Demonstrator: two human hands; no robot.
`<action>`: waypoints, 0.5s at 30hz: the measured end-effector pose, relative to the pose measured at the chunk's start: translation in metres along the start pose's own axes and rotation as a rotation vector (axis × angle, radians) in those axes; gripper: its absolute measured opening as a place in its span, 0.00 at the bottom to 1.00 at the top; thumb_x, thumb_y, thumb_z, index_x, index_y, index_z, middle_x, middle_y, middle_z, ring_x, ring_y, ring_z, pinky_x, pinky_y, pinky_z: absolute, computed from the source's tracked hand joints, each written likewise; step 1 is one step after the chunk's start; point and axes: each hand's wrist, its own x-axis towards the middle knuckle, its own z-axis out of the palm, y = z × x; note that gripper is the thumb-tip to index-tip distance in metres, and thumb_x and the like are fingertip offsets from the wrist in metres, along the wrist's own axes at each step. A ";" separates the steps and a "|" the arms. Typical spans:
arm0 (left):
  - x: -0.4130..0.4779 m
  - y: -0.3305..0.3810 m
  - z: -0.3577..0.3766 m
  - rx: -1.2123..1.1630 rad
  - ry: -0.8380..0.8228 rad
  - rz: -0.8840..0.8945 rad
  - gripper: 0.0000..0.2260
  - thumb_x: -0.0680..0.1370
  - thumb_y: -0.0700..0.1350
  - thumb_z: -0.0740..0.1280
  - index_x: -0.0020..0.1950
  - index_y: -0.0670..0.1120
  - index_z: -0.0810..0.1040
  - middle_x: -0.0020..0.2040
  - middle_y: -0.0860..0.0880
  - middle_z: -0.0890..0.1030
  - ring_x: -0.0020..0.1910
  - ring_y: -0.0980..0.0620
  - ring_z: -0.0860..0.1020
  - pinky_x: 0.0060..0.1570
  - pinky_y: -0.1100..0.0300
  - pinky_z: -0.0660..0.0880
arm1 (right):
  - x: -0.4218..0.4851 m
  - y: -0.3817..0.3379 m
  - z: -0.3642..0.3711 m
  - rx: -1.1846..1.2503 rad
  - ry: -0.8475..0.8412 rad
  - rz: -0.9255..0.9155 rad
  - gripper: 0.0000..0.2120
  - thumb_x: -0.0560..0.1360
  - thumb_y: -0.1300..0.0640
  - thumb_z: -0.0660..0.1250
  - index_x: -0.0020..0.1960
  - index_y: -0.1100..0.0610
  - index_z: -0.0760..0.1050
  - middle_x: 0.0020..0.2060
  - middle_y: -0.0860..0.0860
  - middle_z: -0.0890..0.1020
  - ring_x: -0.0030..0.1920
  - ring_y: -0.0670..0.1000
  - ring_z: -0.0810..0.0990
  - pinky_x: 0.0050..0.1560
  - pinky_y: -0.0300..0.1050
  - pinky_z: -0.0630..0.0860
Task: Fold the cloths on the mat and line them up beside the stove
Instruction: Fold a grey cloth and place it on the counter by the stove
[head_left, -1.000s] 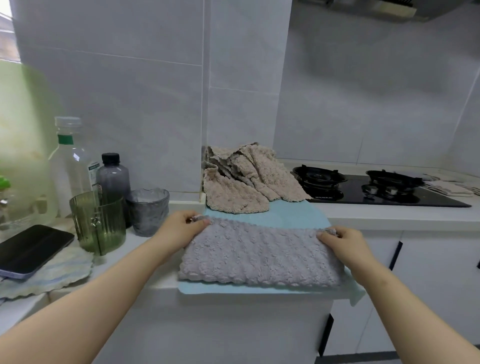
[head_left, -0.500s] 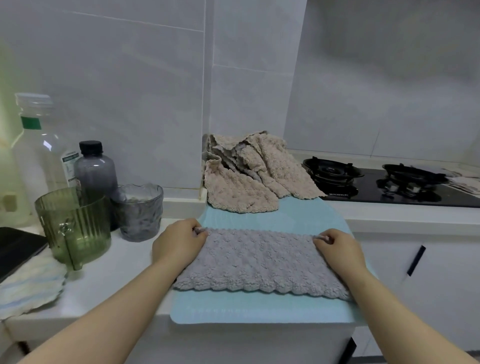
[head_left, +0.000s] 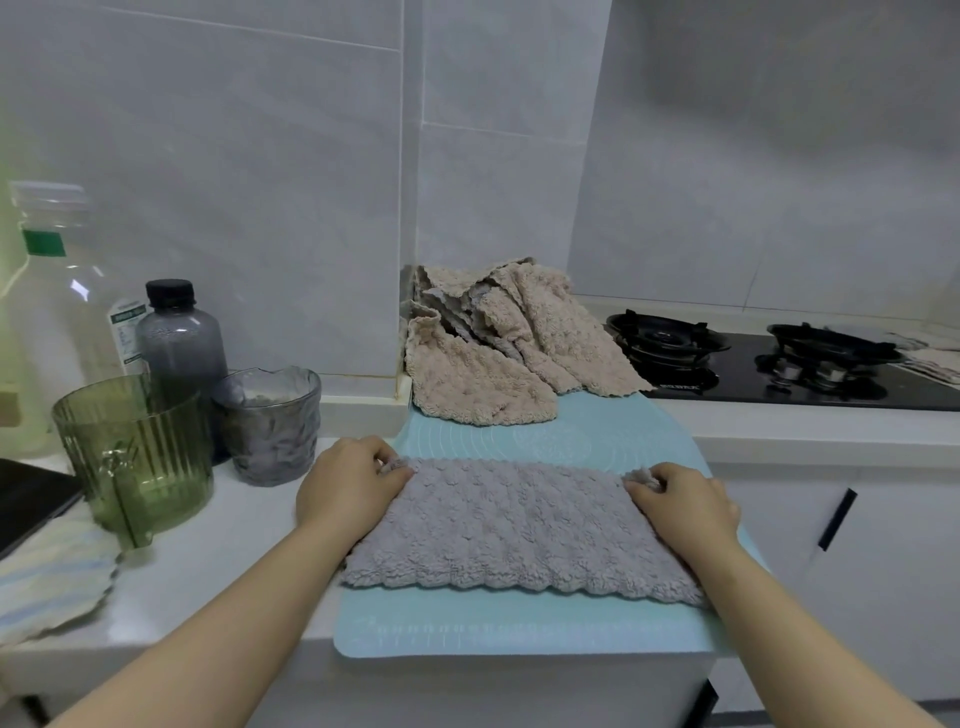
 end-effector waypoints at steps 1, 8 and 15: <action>0.000 0.000 0.000 -0.023 0.019 0.020 0.07 0.73 0.54 0.69 0.39 0.54 0.75 0.45 0.50 0.76 0.50 0.48 0.74 0.39 0.59 0.66 | 0.000 0.002 0.000 0.027 0.003 0.002 0.15 0.76 0.48 0.62 0.32 0.52 0.68 0.33 0.48 0.74 0.48 0.57 0.70 0.46 0.47 0.61; 0.008 0.028 -0.009 -0.355 0.071 0.090 0.11 0.75 0.46 0.69 0.38 0.49 0.67 0.37 0.50 0.77 0.36 0.55 0.71 0.33 0.61 0.64 | 0.022 -0.001 -0.019 0.461 0.120 -0.079 0.08 0.79 0.59 0.60 0.42 0.56 0.75 0.40 0.54 0.79 0.46 0.57 0.75 0.43 0.45 0.67; 0.025 0.036 0.015 -0.369 -0.122 -0.120 0.19 0.74 0.50 0.69 0.62 0.49 0.69 0.59 0.44 0.76 0.52 0.45 0.75 0.43 0.59 0.67 | 0.043 0.001 -0.015 0.347 -0.023 -0.004 0.19 0.81 0.54 0.55 0.70 0.56 0.64 0.67 0.57 0.72 0.64 0.59 0.71 0.62 0.50 0.67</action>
